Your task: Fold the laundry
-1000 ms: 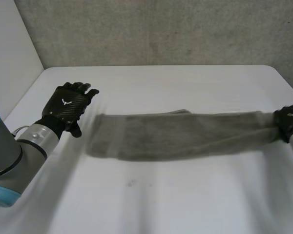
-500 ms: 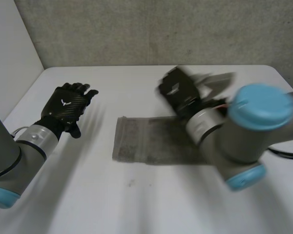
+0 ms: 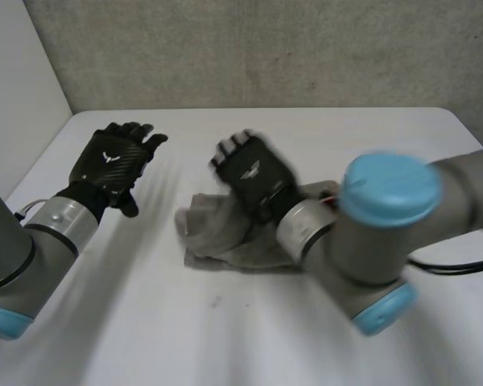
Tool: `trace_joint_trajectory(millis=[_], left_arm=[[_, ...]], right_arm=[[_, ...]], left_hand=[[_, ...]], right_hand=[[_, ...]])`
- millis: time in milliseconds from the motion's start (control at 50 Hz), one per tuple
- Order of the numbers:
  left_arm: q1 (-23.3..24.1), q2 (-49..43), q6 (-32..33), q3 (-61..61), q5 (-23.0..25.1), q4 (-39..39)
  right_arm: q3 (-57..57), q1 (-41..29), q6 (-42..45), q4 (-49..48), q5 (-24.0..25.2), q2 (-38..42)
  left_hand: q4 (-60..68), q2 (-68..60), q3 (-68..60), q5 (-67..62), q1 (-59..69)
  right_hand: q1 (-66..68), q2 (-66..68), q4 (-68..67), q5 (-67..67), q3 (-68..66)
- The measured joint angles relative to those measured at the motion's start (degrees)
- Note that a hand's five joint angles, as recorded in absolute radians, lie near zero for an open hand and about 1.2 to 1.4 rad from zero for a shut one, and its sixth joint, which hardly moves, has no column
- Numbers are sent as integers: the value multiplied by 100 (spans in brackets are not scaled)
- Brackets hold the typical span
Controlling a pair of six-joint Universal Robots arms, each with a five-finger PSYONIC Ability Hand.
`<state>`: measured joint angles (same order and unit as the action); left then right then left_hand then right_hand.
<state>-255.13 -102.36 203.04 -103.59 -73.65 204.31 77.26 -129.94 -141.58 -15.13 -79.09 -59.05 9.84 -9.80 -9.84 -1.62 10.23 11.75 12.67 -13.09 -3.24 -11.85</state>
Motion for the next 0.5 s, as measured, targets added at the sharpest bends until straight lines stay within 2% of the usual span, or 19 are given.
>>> trace_joint_trajectory(millis=[40, 60, 80, 140, 180, 200, 320, 440, 500], left_arm=[[196, 8, -259, 147, -1, -4], [196, 8, -259, 147, -1, -4], [347, 3, -482, 258, -1, -12], [509, -12, -742, 388, -4, -22], [804, -103, -1175, 627, -4, -35], [804, -103, -1175, 627, -4, -35], [1482, -764, -1624, 1201, -56, -32], [1747, -1655, -1565, 1762, -338, -41], [1777, -2259, -1335, 2143, -645, -99]], right_arm=[[149, 413, -969, 221, -125, -447], [149, 413, -969, 221, -125, -447], [268, 684, -1480, 429, -168, -670], [426, 963, -1886, 677, -182, -848], [724, 1310, -2202, 996, -178, -1006], [724, 1310, -2202, 996, -178, -1006], [1532, 1777, -2078, 1116, -168, -1094], [2136, 1957, -1739, 776, -196, -1076], [2466, 2055, -1608, 481, -201, -1060]], left_hand=[[31, -43, -38, 0, 21], [31, -43, -38, 0, 21], [73, -84, -79, 0, 21], [103, -116, -112, 0, 21], [131, -139, -138, 0, 92], [131, -139, -138, 0, 92], [194, -207, -207, -21, 146], [295, -298, -298, -129, 250], [315, -312, -307, -132, 250]], right_hand=[[0, 0, 0, 0, 0], [0, 0, 0, 0, 0], [0, 0, 0, 0, 0], [0, 0, 0, 0, 0], [0, 0, 0, 0, 0], [0, 0, 0, 0, 0], [0, 0, 0, 0, 0], [3, 16, -14, -10, -29], [503, 661, -650, -615, -773]])
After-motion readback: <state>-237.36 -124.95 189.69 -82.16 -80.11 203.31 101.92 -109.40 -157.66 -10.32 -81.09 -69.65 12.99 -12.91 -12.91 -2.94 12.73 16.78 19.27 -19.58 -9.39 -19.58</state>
